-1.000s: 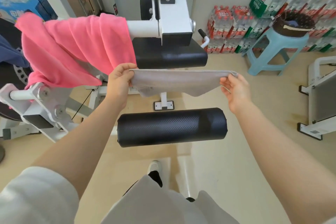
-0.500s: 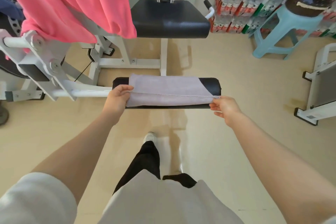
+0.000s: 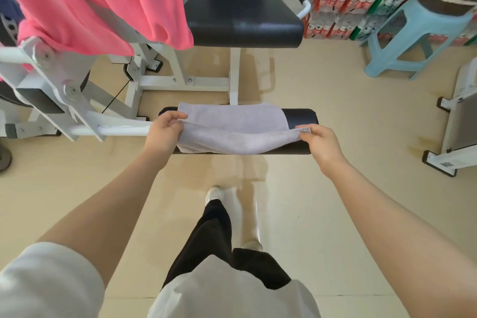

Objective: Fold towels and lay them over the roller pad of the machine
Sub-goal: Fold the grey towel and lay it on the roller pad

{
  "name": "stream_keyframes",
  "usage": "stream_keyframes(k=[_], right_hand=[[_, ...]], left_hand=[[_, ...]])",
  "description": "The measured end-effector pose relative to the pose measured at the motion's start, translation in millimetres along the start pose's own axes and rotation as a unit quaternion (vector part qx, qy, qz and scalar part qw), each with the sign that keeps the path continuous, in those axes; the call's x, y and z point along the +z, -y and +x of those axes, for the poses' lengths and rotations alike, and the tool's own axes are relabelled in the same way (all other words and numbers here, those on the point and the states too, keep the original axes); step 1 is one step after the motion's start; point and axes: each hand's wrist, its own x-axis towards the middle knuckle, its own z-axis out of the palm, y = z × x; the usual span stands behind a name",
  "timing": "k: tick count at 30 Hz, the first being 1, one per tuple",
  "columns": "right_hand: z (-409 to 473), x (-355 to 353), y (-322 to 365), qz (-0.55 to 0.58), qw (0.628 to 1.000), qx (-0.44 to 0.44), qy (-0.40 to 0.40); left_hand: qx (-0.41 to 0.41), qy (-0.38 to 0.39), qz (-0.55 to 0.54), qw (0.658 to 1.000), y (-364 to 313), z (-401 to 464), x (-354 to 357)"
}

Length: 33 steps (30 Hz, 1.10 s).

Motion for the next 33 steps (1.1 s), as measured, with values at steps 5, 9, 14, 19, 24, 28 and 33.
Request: stream_keyframes(k=[5,9,14,19,24,28,33], right_hand=[[48,16,26,-0.044,0.997,-0.053,-0.036],[90,32,42,-0.053,0.997,-0.041,-0.031],[135,54,47,-0.037,0.997,-0.034,-0.052],[147,66,29,-0.110,0.986,0.110,-0.054],[117,56,6,-0.119,0.983,0.129,-0.051],[100,51,-8,-0.117,0.987,0.108,-0.024],[85,41,-18,-0.152,0.987,0.056,-0.024]], left_hand=[[-0.022,-0.060,-0.043,0.997,-7,36,-2],[-0.035,-0.060,-0.052,0.996,-9,69,-3],[-0.048,-0.055,-0.085,0.994,-15,111,4],[-0.182,-0.003,-0.152,0.971,-4,120,8],[-0.211,0.001,-0.086,0.974,26,96,1],[-0.130,-0.015,0.040,0.991,35,76,2],[-0.138,0.040,0.113,0.983,44,61,16]])
